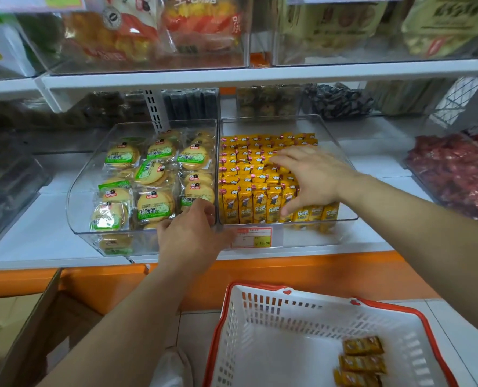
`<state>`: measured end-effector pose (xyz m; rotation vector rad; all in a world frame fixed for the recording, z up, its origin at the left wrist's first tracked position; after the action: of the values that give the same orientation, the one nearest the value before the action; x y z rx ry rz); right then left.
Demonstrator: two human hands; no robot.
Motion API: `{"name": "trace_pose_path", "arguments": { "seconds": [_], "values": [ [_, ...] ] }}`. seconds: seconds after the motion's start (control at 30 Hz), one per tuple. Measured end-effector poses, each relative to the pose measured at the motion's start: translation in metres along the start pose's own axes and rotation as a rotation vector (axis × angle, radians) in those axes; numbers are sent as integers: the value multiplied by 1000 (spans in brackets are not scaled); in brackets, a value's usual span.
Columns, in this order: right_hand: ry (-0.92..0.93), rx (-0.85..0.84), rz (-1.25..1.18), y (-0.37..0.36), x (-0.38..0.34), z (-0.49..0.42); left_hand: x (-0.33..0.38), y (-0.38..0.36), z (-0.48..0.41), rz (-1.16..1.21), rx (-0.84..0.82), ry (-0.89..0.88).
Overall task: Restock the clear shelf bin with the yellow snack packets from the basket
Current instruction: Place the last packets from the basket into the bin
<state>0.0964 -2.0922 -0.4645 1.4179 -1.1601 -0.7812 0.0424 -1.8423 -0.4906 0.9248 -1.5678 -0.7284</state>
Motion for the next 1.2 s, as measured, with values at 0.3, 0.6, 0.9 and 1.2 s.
{"name": "trace_pose_path", "arguments": {
  "seconds": [0.3, 0.6, 0.9, 1.2],
  "values": [
    [-200, 237, -210, 56, 51, 49, 12, 9, 0, 56, 49, 5],
    [-536, 377, -871, -4, 34, 140, 138, -9, -1, 151, 74, -351],
    [-585, 343, -936, -30, 49, 145, 192, -124, -61, -463, -215, -805],
    [-616, 334, -990, -40, 47, 145, 191, -133, -70, -489, -155, -868]
  ]
}}
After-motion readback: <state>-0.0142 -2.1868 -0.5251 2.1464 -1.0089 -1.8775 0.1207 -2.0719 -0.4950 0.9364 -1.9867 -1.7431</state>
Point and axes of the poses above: each hand's wrist, its own z-axis away from the middle knuckle, its own y-axis out of the back of the hand, x = y × z, the point moved 7 cm from there along -z, towards the middle knuckle, and after that the axes turned 11 degrees about x, right-handed, at the moved point
